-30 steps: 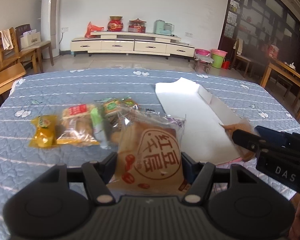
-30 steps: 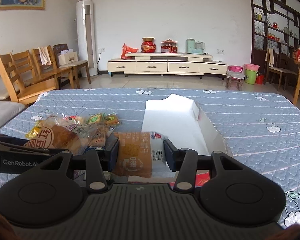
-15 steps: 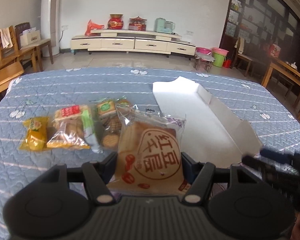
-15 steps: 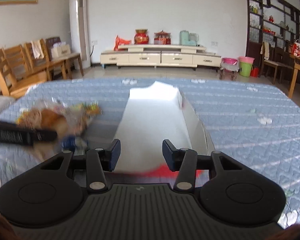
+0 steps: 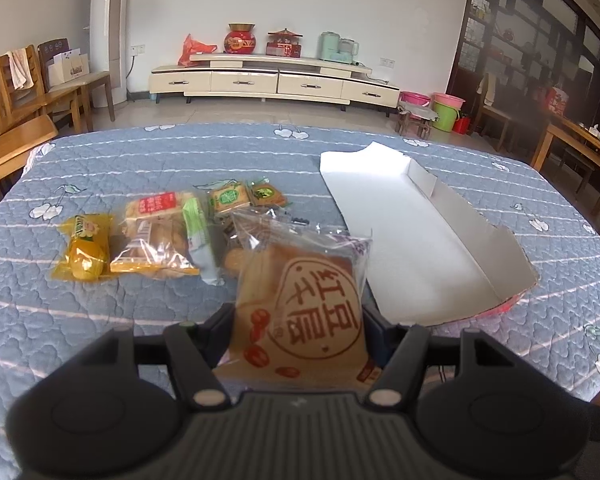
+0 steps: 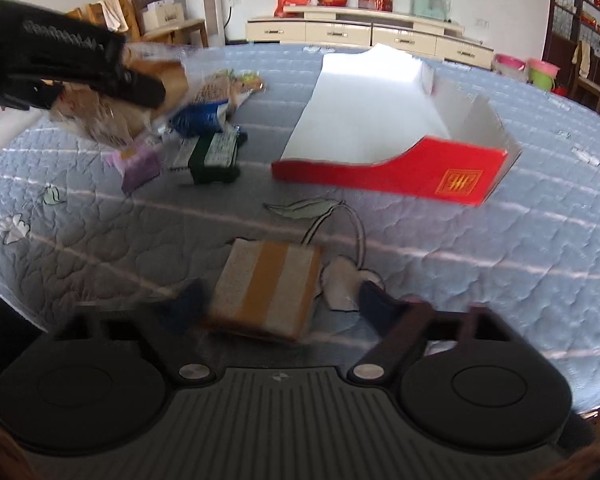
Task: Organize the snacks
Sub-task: 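Carry the biscuit pack toward the white tray with the right tool, then lower the biscuit pack into the white tray and open the right tool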
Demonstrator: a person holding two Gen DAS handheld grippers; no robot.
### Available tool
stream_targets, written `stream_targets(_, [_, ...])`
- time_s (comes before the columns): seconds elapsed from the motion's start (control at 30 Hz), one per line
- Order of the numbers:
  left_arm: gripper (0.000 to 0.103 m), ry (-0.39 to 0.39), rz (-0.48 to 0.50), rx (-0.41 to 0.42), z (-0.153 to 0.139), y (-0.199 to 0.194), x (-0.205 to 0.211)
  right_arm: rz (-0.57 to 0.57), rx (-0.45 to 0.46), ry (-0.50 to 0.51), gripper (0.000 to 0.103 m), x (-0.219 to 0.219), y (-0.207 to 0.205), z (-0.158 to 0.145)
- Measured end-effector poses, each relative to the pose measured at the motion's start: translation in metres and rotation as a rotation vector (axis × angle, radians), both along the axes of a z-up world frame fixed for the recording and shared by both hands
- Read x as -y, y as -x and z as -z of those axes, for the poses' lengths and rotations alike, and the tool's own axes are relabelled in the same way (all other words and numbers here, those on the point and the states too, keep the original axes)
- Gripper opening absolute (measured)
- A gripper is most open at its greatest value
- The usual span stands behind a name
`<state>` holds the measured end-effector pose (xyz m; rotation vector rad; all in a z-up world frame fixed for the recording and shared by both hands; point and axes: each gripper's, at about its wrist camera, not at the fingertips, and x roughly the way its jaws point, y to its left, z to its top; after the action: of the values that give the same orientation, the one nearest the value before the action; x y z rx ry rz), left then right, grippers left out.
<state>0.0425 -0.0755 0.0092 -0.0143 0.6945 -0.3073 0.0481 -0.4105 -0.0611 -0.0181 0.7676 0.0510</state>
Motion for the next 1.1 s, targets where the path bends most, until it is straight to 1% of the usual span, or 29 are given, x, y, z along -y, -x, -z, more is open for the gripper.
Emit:
stream_targets(0.03, [0.066,0.001,-0.002,0.0,0.001,0.0,-0.002,-0.008,0.013,0.015,0.057,-0.003,0.0,-0.002])
stream_targets(0.1, [0.066,0.004,-0.004,0.002,0.0,0.001,-0.002,-0.004,0.039,0.034,0.058,-0.006,0.0,-0.007])
stream_targets(0.2, [0.066,0.005,-0.007,0.01,-0.003,0.0,-0.002,0.023,0.099,0.038,0.058,0.0,0.003,-0.017])
stream_targets(0.3, [0.066,0.006,-0.008,0.018,-0.004,0.001,0.0,0.042,0.138,0.029,0.058,0.006,0.0,-0.03])
stream_targets(0.47, [0.066,-0.001,-0.002,0.029,-0.008,-0.001,0.005,0.076,0.2,0.029,0.058,0.016,-0.015,-0.054])
stream_targets(0.5, [0.066,-0.004,0.001,0.031,-0.009,-0.002,0.007,0.082,0.212,0.028,0.058,0.02,-0.017,-0.052])
stream_targets(0.6, [0.066,-0.004,0.01,0.034,-0.012,-0.008,0.014,0.097,0.239,0.033,0.058,0.028,-0.029,-0.063])
stream_targets(0.87, [0.066,-0.005,0.049,0.066,-0.024,-0.02,0.037,0.139,0.284,0.031,0.058,0.053,-0.058,-0.089])
stream_targets(1.1, [0.066,-0.018,0.076,0.089,-0.031,-0.032,0.06,0.162,0.294,0.031,0.058,0.07,-0.081,-0.096])
